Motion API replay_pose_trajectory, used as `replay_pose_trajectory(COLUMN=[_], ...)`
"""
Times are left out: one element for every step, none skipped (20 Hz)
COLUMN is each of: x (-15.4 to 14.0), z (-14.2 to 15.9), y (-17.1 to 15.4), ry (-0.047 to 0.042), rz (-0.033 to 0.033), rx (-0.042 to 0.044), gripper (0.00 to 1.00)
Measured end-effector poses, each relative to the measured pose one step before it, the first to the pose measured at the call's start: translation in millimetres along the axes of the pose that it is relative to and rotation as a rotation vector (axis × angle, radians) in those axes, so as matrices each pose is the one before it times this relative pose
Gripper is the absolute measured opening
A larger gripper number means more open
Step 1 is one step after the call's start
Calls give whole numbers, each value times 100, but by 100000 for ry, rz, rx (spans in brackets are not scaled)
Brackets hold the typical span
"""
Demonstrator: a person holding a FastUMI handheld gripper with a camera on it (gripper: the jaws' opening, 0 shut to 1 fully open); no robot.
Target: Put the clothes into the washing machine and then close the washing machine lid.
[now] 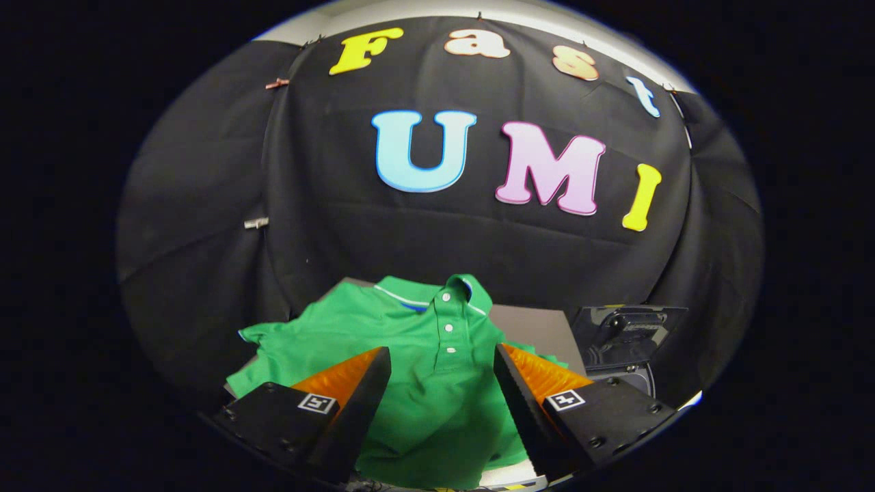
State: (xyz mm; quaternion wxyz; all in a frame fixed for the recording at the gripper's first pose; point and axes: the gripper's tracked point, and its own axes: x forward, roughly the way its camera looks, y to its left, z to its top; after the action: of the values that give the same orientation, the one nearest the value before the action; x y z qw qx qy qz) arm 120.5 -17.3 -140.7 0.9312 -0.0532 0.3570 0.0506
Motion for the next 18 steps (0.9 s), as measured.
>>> replay_pose_trajectory(x=[712,688,642,231,-306,-34,122,-46,-270,208,-157,-114,-189,-163,397,-141,-116,-55], z=[-1016,-1354,-1551,-1341,1088,-799,473,-161,211,-341,-232,-141,1,128,-40,209,-29,-159], y=[-160,-183,186,-79,-38,104,-162,22,78,-186,-511,-272,49,-163,-121,77,-92,-46], ry=[4814,6070,7409,7146,-4100,2452,-3084,-826,-2034,-815,-230,630,521,285,-7,-13,-124,226], rz=[-172,-91,1045,1033,807,676,1073,1042,827,391,-873,-1044,-908,-1178,-938,-270,5,703], rx=[425,934,2026,2429,1555,-755,-2963,-2574,-779,1319,2711,1894,429,-2189,-810,-956,163,1612], gripper=[95,95,95,95,94,92,91,91,79,67,55,43,36,28,21,21,21,21])
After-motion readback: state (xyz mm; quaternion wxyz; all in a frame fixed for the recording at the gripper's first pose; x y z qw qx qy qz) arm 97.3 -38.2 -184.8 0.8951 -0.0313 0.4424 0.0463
